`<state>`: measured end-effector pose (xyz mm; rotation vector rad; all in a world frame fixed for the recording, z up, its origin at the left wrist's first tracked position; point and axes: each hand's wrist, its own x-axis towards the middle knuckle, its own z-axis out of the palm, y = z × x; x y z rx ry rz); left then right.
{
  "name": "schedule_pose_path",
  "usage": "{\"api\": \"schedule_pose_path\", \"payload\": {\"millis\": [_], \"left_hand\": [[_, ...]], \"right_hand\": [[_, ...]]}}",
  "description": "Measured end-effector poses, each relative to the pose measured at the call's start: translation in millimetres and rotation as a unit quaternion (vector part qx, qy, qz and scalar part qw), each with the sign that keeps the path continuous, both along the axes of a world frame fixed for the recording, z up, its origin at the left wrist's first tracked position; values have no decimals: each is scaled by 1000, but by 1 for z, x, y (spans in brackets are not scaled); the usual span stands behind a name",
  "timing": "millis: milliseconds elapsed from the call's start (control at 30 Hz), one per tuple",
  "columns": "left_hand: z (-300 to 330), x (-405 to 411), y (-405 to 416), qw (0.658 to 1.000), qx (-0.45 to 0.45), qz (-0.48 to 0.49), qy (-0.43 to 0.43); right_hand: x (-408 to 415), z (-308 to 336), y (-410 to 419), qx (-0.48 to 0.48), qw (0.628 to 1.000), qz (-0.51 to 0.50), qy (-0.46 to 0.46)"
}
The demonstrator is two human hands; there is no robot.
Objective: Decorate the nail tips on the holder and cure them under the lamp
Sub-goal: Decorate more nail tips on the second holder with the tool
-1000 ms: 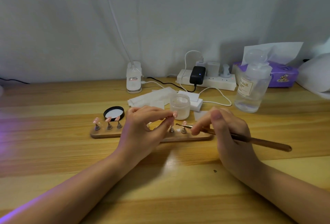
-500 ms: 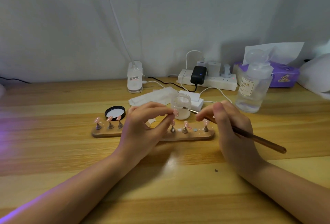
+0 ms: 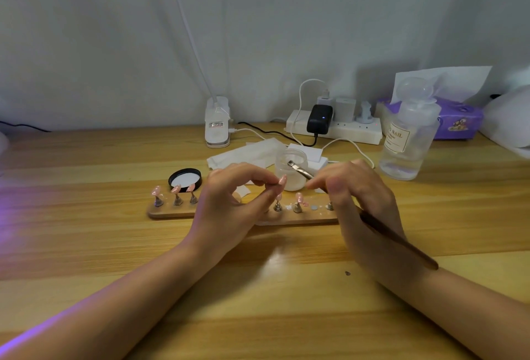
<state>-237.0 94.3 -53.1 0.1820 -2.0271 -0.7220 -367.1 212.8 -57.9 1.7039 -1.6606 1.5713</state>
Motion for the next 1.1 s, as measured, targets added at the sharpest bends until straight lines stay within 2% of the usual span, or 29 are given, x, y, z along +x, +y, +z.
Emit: {"api": "schedule_pose_path", "payload": {"millis": [100,233,333,433,600,733,900,1100], "left_hand": [[0,0,-1,1000,-2,0,0],[-1,-1,-2,1000,-12,4,-1],[-1,-1,-2,1000,-15,8,-1],[-2,-2,-3,1000,-21,15,-1],[-1,-2,-2,1000,-21,18,-2],[-2,-2,-2,999,-18,26,-4],[-2,-2,-3,999,-23,33,-10],[-2,-1,-2,999,-10,34,-16]], "right_hand": [[-1,-3,0,-2,999,15,31],[-2,-5,2,-24,998,54,-5],[-1,-3,1,-11,999,40,-33],[0,-3,-1,12,999,42,-21],[0,-4,1,-25,998,52,-16],[0,-1,0,15,998,34,-41],[2,-3,3,-8,997,56,-48],[2,-2,1,27,998,50,-35]]}}
